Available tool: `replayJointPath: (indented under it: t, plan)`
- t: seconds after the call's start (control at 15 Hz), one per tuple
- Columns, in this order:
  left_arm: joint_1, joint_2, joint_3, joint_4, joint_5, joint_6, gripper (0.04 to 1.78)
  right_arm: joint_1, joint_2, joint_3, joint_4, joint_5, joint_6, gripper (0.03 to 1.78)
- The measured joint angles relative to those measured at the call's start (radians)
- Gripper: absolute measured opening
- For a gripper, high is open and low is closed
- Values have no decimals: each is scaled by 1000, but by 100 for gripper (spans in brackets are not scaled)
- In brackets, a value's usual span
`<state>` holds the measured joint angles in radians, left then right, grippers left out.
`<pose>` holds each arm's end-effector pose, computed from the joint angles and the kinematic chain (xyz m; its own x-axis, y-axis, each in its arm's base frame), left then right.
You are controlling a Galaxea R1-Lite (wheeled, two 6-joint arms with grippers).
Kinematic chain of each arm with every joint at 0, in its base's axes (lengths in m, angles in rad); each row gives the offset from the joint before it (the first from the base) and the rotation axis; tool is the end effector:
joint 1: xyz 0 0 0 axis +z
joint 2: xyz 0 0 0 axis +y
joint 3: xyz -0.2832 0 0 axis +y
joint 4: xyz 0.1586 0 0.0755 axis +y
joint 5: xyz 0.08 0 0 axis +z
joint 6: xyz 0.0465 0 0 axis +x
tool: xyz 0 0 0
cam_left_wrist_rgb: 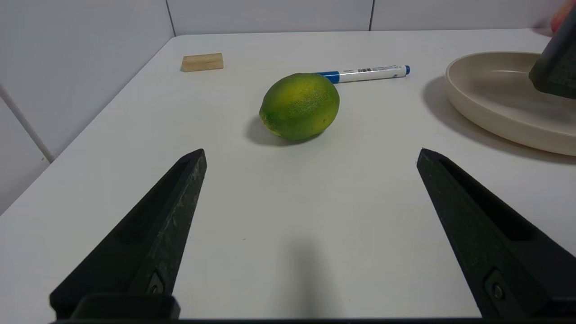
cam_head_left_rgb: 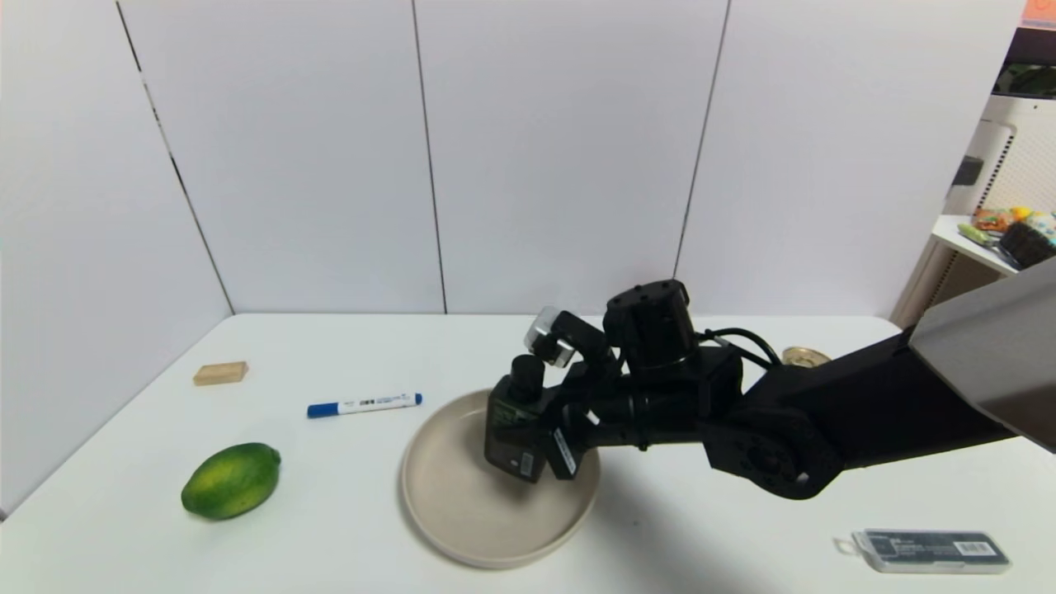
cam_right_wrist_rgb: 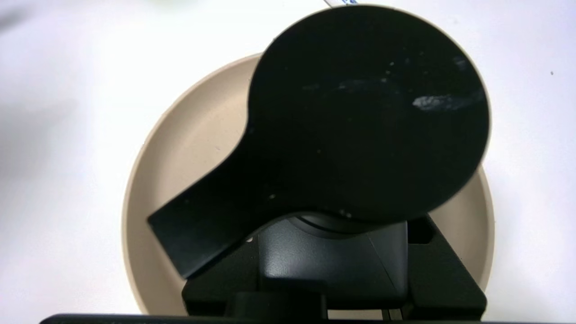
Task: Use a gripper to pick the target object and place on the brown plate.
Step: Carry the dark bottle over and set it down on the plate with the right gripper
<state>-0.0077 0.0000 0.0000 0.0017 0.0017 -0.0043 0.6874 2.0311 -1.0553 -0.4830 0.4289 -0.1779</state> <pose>0.0019 0.0001 0.0753 1.0000 -0.0060 -0.0017 0.0060 1.0000 -0.0043 0.2853 0.2592 0.1068 0.3554 0.8298 -0.4302 -0.9114 0.4099 0.0377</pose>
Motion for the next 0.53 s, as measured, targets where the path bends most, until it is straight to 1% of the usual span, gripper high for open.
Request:
replayJointPath:
  t: [0.07, 0.2, 0.33, 0.53]
  plan:
    - [0, 0, 0, 0, 0, 0, 169, -1, 3, 2, 0, -6, 0, 68]
    - [0, 0, 0, 0, 0, 0, 169, -2, 6, 3, 2, -16, 0, 91]
    - [0, 0, 0, 0, -1, 0, 169, -1, 2, 3, 10, -18, 0, 109]
    - [0, 0, 0, 0, -1, 0, 169, -4, -30, 5, 30, -20, 1, 130]
